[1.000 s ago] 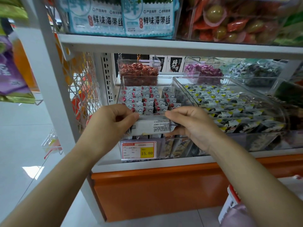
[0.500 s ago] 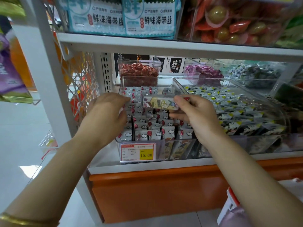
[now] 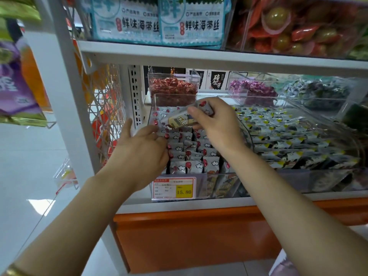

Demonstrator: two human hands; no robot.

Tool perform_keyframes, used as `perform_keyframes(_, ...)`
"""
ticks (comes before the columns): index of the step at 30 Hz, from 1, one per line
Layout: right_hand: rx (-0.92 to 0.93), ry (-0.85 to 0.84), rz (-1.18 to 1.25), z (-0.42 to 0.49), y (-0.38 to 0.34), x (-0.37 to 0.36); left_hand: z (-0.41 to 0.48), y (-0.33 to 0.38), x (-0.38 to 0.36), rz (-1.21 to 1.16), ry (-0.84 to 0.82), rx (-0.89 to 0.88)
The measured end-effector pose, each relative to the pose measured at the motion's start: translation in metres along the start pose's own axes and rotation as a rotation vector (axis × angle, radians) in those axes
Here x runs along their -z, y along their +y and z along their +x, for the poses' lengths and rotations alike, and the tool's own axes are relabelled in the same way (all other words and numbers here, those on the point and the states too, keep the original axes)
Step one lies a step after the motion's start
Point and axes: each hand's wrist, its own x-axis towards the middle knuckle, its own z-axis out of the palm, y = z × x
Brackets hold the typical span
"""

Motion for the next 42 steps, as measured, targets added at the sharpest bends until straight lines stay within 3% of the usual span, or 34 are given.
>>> perform_keyframes(8, 0.094, -0.454, -0.448, 0.029, 0.004, -0.048, -0.013, -0.007, -0.001, -0.192, 0.076, -0.081)
perform_keyframes(13, 0.125, -0.463, -0.526, 0.028, 0.015, -0.053, -0.013, -0.020, 0.009, -0.450, 0.310, 0.021)
perform_keyframes(17, 0.212, -0.631, -0.776, 0.026, 0.020, -0.056, -0.013, -0.025, 0.001, -0.486, 0.253, 0.109)
perform_keyframes(21, 0.108, -0.694, -0.715, 0.040, 0.018, -0.054, -0.012, -0.027, -0.003, -0.518, 0.221, 0.115)
perform_keyframes(27, 0.103, -0.510, -0.526, 0.060, 0.014, -0.058, -0.009, -0.030, -0.003, -0.550, 0.207, 0.120)
perform_keyframes(34, 0.232, -0.530, -0.916, 0.065, 0.022, -0.076, -0.008, -0.028, -0.003, -0.584, 0.224, 0.132)
perform_keyframes(38, 0.230, -0.419, -0.609, 0.062, 0.013, -0.065, -0.008, -0.027, -0.003, -0.602, 0.251, 0.129)
perform_keyframes(42, 0.163, -0.130, -0.289, 0.047, 0.001, -0.045, -0.007, -0.025, 0.000, -0.631, 0.301, 0.185)
